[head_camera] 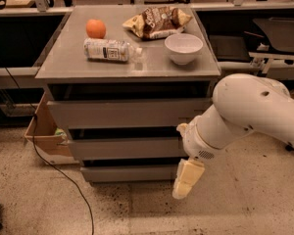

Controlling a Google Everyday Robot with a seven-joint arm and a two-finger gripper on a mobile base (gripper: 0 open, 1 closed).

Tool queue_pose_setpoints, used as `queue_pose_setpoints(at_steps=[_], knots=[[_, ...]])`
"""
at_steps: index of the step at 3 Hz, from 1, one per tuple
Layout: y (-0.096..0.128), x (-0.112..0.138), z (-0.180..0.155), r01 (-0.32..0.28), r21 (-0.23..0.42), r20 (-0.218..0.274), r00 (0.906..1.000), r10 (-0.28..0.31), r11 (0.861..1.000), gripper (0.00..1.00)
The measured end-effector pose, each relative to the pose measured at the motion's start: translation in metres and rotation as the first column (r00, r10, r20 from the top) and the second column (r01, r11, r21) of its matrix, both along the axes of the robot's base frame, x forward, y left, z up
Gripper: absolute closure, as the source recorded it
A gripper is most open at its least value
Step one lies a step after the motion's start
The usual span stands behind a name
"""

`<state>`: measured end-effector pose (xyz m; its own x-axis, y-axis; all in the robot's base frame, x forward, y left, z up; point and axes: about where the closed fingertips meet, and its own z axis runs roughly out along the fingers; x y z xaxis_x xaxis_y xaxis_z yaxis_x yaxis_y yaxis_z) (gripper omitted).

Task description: Open middle drawer

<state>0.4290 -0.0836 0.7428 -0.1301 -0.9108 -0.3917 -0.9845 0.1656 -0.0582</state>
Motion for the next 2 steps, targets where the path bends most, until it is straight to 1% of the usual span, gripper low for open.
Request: queue_pose_setpoints(at_steps=[1, 2], knots=[[0.003, -0.001, -0.009, 0.007, 0.009, -0.006, 1.0000, -0.007, 1.000, 0.00], [0.021, 0.002, -0.048, 0.021, 0.030, -0.025, 0.9995, -0.020, 0.999, 0.00]])
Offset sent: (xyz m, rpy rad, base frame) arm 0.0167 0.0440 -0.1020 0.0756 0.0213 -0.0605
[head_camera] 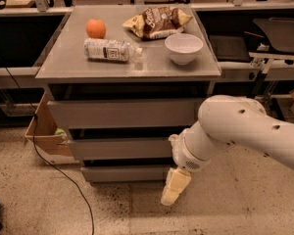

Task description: Open middle drawer

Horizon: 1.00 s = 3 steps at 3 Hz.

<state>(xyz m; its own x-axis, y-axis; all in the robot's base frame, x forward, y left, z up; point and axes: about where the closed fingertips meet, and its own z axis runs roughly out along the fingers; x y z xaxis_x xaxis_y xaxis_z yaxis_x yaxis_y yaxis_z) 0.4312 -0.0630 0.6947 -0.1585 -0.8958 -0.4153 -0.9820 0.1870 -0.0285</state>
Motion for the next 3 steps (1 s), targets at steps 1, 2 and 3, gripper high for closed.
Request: queue_pose_setpoints(at_steps=[1, 2, 3], knots=[[0.020, 0.019, -0.046, 0.018, 0.016, 0.012, 0.9998, -0.018, 1.000, 0.00], [0.038, 0.044, -0.091, 0.024, 0.032, 0.043, 0.9987, -0.025, 0.999, 0.00], [0.052, 0.072, -0.130, 0.018, 0.053, 0.079, 0.9966, -0.022, 0.998, 0.00]])
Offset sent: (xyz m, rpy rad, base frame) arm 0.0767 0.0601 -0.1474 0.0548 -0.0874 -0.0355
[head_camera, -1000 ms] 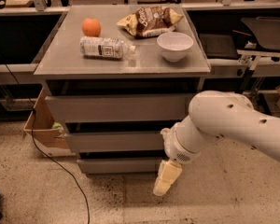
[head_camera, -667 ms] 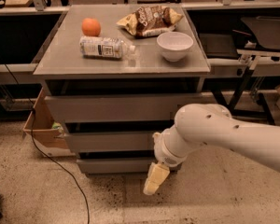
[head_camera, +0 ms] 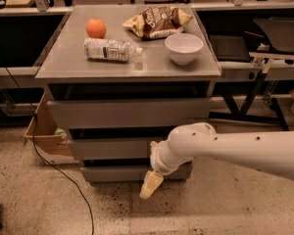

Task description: Open middle drawer

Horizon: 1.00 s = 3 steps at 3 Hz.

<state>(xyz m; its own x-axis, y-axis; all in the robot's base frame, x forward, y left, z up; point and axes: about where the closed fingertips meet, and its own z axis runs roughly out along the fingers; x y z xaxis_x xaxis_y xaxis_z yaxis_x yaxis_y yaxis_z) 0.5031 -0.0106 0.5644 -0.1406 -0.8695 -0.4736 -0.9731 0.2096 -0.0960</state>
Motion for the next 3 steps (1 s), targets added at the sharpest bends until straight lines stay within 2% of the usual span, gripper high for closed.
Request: queue_pose_setpoints(at_steps=[1, 2, 3], knots=[[0.0046, 0.0552, -0.0729, 0.002, 0.046, 0.018, 0.9998, -0.002, 0.999, 0.00], [0.0046, 0.0552, -0.0730, 0.002, 0.046, 0.018, 0.9998, -0.002, 0.999, 0.00], [0.0030, 0.0601, -0.0811, 0.029, 0.056, 0.026, 0.9992, -0.031, 0.998, 0.00]])
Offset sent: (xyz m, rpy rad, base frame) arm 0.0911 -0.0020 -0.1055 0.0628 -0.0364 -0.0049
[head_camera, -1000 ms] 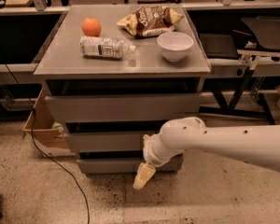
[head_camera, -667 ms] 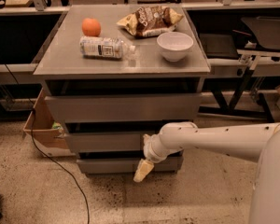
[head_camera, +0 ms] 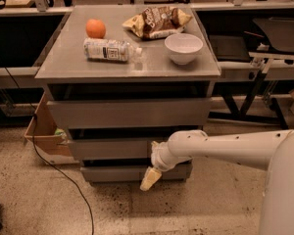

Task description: Open middle drawer

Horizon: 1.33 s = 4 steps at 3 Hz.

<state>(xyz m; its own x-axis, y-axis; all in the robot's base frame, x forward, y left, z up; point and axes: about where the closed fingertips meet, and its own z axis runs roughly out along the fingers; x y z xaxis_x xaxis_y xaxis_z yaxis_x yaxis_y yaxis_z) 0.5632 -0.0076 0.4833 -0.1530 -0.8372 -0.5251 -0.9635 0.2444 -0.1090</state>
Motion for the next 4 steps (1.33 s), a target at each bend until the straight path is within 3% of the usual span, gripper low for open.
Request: queue_pose_setpoints(at_steps=[2, 4], knots=[[-0.018, 0.037, -0.032, 0.064, 0.009, 0.011, 0.9979, -0.064, 0.998, 0.00], [-0.042, 0.063, -0.016, 0.111, -0.004, 0.097, 0.9892, -0.110, 0.994, 0.00]])
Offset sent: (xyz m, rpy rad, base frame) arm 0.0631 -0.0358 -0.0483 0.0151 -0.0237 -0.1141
